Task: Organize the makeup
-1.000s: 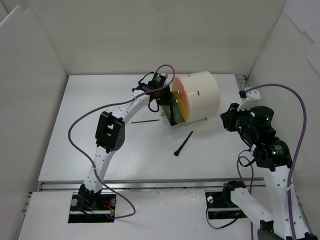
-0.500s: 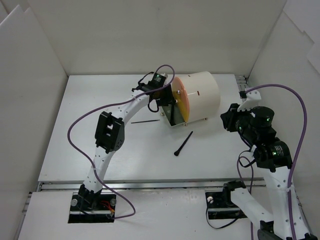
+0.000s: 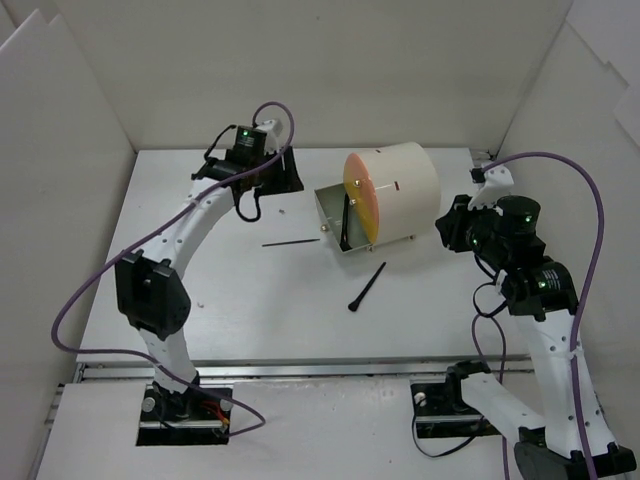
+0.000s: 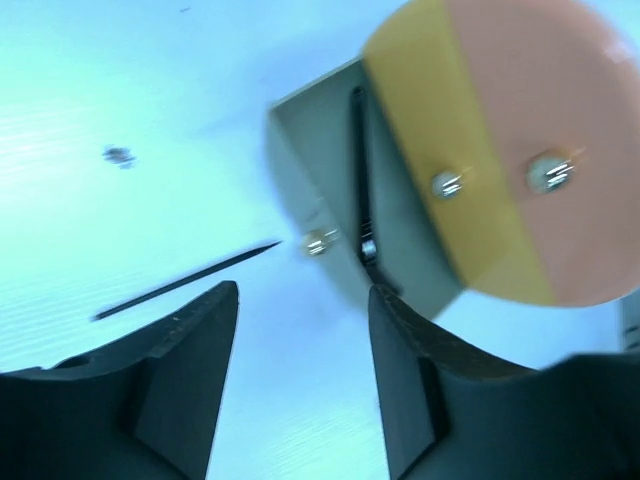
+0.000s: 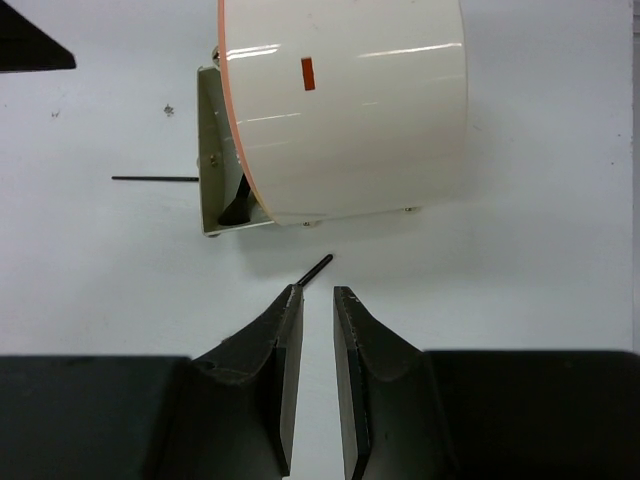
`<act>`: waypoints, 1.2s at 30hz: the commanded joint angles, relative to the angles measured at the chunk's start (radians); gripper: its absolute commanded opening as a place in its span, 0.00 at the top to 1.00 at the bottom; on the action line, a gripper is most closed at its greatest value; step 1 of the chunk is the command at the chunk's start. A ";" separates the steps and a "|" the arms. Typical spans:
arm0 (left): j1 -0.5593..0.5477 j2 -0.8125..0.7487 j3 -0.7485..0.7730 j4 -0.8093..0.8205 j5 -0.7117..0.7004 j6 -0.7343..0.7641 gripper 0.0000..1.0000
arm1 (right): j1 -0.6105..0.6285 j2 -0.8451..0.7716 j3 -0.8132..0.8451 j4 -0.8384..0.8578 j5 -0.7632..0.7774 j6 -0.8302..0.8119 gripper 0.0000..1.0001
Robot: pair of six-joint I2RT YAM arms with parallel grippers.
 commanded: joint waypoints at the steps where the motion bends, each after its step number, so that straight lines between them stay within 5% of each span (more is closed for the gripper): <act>1: 0.020 -0.037 -0.092 -0.063 0.038 0.268 0.49 | 0.006 0.028 0.038 0.072 -0.019 -0.013 0.84; 10: 0.069 0.006 -0.202 -0.109 0.104 0.684 0.46 | 0.009 0.045 0.027 0.085 -0.016 -0.018 0.84; 36: 0.069 0.290 -0.063 -0.112 0.075 0.837 0.56 | 0.008 0.000 0.005 0.072 0.019 0.002 0.83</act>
